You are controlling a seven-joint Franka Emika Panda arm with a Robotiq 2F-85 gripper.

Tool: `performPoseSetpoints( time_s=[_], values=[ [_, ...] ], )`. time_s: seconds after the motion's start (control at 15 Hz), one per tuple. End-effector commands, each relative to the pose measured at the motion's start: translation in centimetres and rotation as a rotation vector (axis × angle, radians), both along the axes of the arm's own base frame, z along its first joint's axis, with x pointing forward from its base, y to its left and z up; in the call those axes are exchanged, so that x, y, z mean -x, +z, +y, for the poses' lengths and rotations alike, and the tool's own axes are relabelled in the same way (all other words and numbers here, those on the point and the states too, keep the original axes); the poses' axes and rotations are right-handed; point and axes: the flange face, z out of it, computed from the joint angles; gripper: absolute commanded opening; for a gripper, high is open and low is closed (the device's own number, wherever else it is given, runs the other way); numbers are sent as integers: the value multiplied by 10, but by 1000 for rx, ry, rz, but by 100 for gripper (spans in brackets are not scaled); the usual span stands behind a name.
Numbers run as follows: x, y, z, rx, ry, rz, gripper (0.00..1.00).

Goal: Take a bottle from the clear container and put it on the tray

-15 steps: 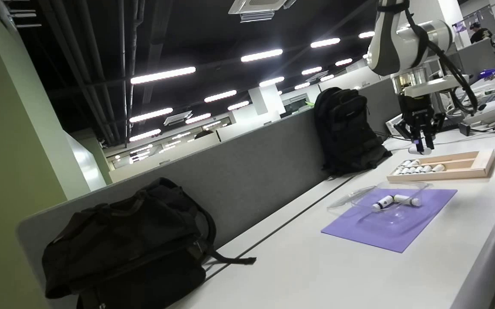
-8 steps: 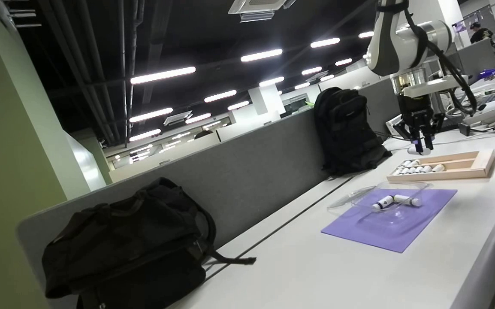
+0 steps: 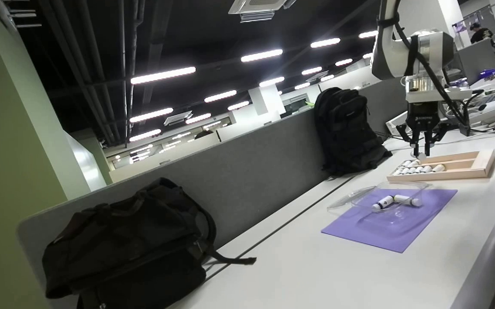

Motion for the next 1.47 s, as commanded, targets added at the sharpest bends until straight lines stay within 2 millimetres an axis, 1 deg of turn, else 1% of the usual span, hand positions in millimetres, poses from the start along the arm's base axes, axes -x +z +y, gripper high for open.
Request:
performPoseSetpoints(
  time_s=[0.0, 0.2, 0.33, 0.4, 0.53, 0.8, 0.87, 1.4],
  values=[
    [-6, -17, -40, -53, -120, -18, 6],
    [-2, -30, -75, -82, -208, -13, 6],
    [2, -41, -93, -88, -226, 21, 6],
    [7, -34, -74, -67, -201, 9, 25],
    [9, -42, -88, -76, -221, 22, 25],
    [7, -46, -89, -75, -218, 26, 25],
    [7, -51, -92, -74, -237, 24, 6],
    [19, -79, -109, -163, -375, 43, 6]
  ],
)
